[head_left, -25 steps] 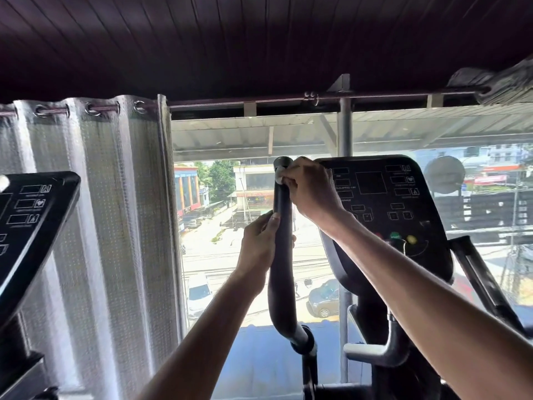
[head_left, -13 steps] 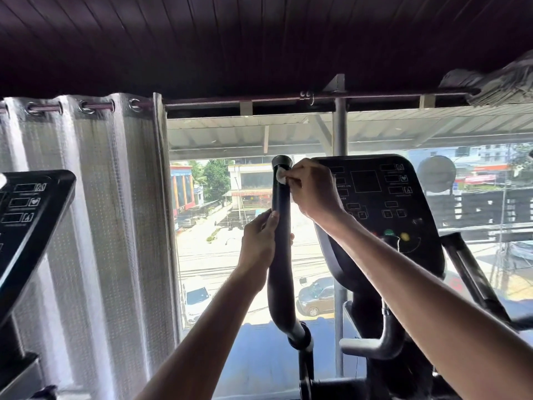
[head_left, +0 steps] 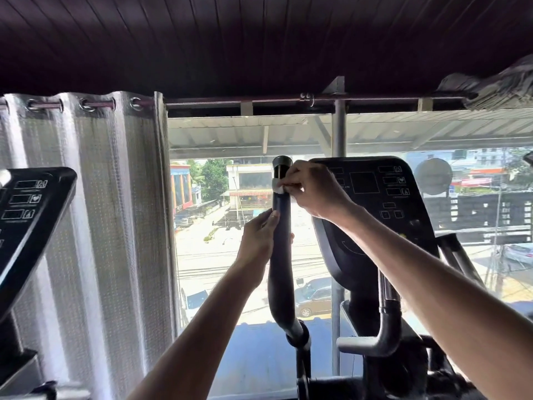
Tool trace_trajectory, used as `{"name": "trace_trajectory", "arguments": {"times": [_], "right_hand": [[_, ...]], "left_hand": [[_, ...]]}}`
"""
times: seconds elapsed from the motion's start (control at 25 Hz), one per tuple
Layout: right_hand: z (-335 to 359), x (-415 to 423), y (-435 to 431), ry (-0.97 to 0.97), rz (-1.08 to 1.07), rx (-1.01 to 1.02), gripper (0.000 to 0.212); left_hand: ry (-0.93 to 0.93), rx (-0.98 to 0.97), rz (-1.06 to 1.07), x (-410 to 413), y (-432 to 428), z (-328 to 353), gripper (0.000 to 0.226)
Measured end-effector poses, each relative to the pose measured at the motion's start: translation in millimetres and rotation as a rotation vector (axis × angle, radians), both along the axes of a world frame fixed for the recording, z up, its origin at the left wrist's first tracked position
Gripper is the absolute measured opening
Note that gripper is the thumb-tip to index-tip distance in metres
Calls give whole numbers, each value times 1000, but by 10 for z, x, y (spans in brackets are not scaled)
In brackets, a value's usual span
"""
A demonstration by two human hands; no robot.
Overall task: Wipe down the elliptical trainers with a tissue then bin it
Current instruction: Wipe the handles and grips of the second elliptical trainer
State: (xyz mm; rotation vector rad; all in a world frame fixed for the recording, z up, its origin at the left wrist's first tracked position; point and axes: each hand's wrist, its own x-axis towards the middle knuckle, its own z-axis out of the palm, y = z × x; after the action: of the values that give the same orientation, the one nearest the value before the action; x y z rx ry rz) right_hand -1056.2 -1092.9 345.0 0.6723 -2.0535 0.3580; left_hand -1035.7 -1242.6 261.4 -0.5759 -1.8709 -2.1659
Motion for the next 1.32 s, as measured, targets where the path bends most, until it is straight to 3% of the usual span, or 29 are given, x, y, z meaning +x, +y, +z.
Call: {"name": "trace_trajectory", "arguments": {"times": [0.16, 0.32, 0.48, 0.6, 0.72, 0.8, 1.0, 1.08, 1.16, 1.24, 1.32], "right_hand": [[-179, -20, 19, 57, 11, -246, 15], [-181, -81, -90, -7, -19, -516, 12], [-169, -33, -170, 126, -25, -63, 10], [-8, -38, -147, 108, -75, -103, 14], [-63, -38, -200, 131, -115, 17, 11], [-133, -34, -181, 115, -108, -107, 12], [-393, 35, -252, -32, -88, -666, 20], [-363, 76, -304, -94, -90, -753, 19], [-345, 136, -316, -3, -119, -501, 10], [-330, 208, -308, 108, -136, -109, 12], [-259, 240, -280, 132, -147, 126, 13]], "left_hand": [[-5, -10, 23, -2, 9, -24, 30], [-12, 2, 17, -6, 2, -55, 32], [-62, 37, -60, 52, -39, -81, 30], [-101, 54, -124, 100, -77, -143, 31], [-95, 77, -149, 87, -105, -189, 29], [-94, 115, -167, 82, -94, -203, 27], [-43, 141, -176, 24, -79, -253, 24], [-33, 145, -174, 1, -86, -257, 24], [-60, 159, -180, 6, -80, -258, 25], [-70, 182, -209, 0, -86, -266, 26], [-64, 193, -235, -8, -79, -276, 26]]}}
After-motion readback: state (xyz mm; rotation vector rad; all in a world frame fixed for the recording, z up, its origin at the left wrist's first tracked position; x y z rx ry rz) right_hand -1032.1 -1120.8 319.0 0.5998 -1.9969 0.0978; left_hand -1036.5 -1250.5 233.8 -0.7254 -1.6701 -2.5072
